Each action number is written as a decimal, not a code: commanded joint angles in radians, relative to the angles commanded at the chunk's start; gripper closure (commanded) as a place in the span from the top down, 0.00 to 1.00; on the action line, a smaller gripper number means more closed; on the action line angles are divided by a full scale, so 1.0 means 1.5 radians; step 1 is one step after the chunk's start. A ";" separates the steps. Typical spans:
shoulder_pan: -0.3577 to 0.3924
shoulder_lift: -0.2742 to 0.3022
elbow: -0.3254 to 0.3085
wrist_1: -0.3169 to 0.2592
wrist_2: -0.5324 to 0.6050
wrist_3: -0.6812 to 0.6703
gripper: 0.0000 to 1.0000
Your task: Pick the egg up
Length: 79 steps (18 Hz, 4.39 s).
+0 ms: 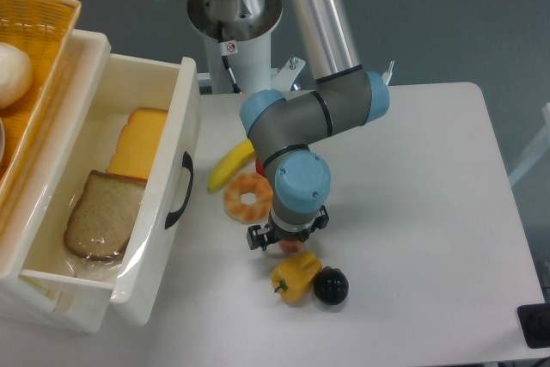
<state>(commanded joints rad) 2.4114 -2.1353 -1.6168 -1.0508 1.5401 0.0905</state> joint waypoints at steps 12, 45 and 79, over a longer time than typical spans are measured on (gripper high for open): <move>0.000 -0.002 0.000 0.006 0.001 0.000 0.70; -0.010 0.150 0.033 0.001 0.001 0.451 0.23; -0.052 0.174 0.028 -0.001 -0.019 0.653 0.23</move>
<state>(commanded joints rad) 2.3332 -1.8745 -1.5754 -1.0523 1.5110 1.0707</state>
